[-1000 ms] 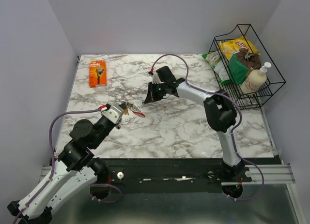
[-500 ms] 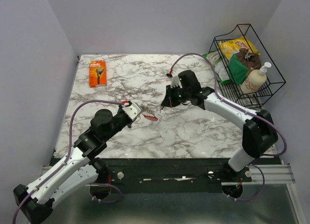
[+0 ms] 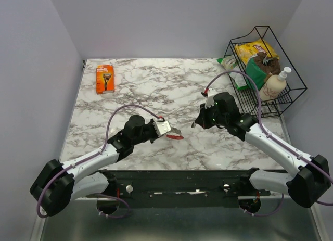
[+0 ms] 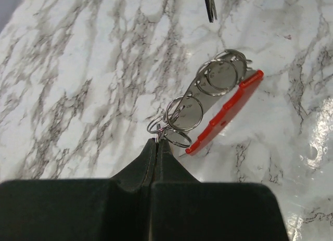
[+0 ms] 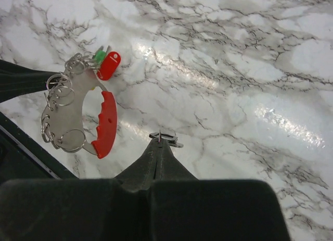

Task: Put the keys on the keyring

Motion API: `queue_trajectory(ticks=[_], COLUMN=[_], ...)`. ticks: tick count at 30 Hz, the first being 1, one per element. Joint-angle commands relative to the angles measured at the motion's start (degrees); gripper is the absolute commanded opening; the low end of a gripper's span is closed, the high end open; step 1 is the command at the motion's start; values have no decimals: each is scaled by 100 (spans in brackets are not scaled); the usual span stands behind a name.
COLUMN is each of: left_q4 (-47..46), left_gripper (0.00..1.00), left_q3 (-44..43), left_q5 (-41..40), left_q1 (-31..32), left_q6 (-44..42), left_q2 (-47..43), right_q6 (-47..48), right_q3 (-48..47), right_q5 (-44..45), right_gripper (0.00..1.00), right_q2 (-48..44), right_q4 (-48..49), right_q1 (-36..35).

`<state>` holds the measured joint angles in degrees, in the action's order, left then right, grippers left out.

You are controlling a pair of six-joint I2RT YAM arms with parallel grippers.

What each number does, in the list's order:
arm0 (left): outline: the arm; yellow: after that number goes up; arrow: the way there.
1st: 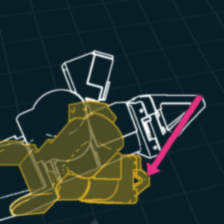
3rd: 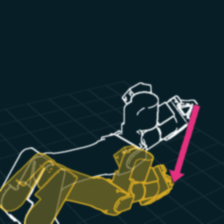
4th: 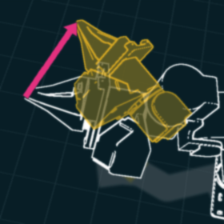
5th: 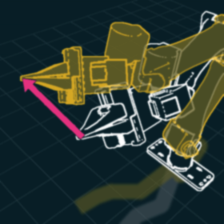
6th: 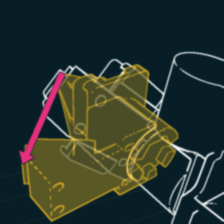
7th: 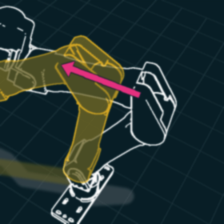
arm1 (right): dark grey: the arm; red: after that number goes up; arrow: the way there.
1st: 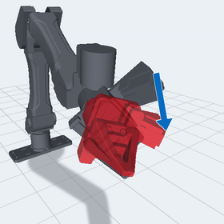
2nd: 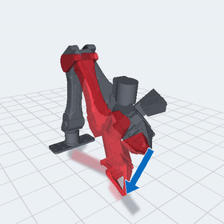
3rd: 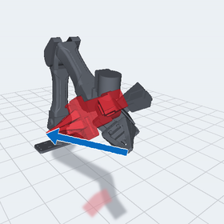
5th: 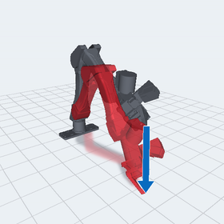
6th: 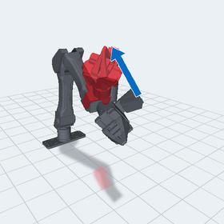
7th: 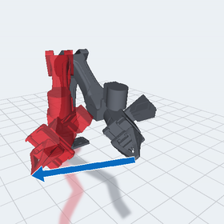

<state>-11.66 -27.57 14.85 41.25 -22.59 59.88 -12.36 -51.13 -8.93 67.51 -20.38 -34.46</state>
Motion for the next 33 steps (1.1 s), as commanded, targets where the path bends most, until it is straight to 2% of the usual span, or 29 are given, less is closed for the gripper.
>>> queue_trajectory(ticks=[1,7,14,18,23,25,29,33], left_q4=[-1723,-2244,-2253,-2700,-2789,-3096,-3141,-3220], left_gripper=[0,0,0,0,0,0,0,0], left_q3=[533,929,1035,1228,1245,1324,1158,956], left_q5=[835,949,792,248,-263,-621,-1115,-1239], left_q1=[110,304,778,1103,1604,1788,2035,2036], left_q6=[-281,-825,-1274,-1274,-1134,-1099,-1317,-1739], left_q2=[305,797,1096,1210,1316,1342,1465,1632], right_q6=[-90,-311,-100,75,155,164,129,120], right_q3=[358,473,525,596,763,780,824,842], right_q5=[190,-144,-511,-1048,-1550,-1568,-1445,-1331], right_gripper=[1,1,1,1,1,1,1,1], right_q2=[-124,149,96,52,26,35,-114,-238], right_q4=[-159,-133,-124,25,245,263,315,333], right_q1=[-17,-17,-17,-17,-17,-17,-17,-17])
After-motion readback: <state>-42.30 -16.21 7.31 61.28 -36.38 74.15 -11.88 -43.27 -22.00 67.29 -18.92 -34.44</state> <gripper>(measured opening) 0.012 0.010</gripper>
